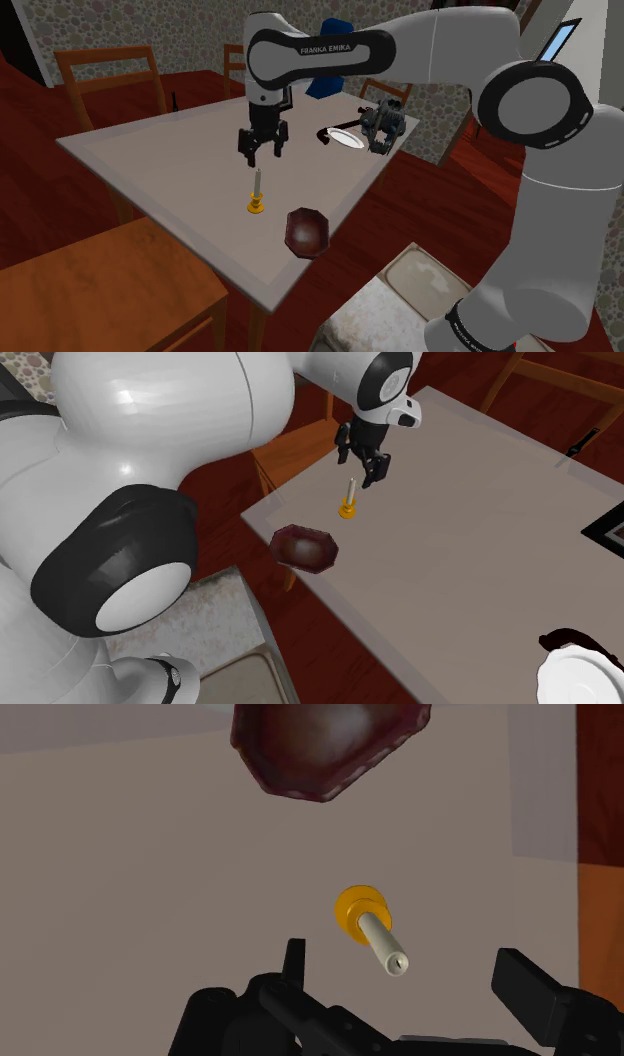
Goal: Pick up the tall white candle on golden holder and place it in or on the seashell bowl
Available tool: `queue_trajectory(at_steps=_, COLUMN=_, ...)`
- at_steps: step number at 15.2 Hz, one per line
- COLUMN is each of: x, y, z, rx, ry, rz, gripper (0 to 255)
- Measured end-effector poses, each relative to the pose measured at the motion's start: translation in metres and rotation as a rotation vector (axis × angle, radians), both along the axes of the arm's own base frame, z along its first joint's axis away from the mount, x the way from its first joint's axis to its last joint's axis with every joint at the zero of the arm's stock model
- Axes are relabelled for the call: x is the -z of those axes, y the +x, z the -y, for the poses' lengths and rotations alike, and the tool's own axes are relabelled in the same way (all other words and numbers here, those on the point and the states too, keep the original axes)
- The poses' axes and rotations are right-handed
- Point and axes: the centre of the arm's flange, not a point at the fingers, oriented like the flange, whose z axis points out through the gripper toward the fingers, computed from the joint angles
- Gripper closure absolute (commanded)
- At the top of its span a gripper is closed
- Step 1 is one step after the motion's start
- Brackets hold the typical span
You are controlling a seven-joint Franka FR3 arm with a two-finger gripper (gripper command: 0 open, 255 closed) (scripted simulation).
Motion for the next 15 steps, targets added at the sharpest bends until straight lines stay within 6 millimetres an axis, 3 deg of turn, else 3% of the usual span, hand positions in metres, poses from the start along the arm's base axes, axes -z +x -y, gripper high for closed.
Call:
queue_trajectory(at_steps=2, x=0.006, y=0.01, z=-0.007, rx=0.0, ry=0.004, rz=0.001, gripper=0)
queue_trajectory(at_steps=9, x=0.04, y=0.008, z=-0.009, rx=0.0, ry=0.005, rz=0.001, gripper=0)
queue_trajectory(at_steps=15, x=0.043, y=0.008, z=-0.009, rx=0.0, ry=0.005, rz=0.001, gripper=0)
